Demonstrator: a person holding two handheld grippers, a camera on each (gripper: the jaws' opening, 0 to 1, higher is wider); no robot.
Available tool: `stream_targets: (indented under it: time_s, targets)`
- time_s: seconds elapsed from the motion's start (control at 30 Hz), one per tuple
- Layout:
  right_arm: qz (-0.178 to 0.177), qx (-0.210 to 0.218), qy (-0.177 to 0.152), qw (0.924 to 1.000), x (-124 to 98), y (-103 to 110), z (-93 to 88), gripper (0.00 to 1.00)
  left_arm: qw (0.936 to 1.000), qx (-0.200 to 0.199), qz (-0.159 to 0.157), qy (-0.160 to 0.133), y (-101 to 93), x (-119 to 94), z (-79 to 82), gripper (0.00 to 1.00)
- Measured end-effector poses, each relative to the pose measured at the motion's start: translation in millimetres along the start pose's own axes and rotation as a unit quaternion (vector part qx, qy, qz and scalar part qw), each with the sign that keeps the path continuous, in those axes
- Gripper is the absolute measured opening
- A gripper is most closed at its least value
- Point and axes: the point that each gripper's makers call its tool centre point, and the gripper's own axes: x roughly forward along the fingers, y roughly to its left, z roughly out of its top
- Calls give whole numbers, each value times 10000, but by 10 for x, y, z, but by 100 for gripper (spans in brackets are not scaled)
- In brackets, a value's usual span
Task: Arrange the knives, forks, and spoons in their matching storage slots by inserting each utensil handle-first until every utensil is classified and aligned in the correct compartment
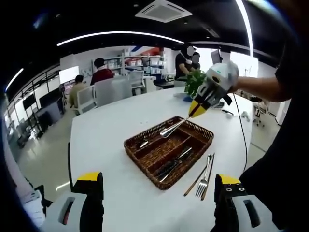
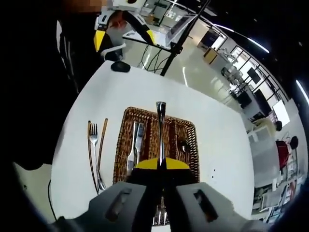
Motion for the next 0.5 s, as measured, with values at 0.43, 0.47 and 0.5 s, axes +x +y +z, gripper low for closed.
stream_targets:
  time_s: [0.43,0.47,0.5]
  targets:
    - [36,7,9,10000,152,-195,-17,0,10000,-13,-71,59,37,58,-55,100]
    - [37,7,14,10000,163,-206,-20,0,9999,-15,-77,64,42,62,-59,100]
    - [32,1,22,10000,173,-233,-31,0,9999,-14,-81,67,47,64,-63,100]
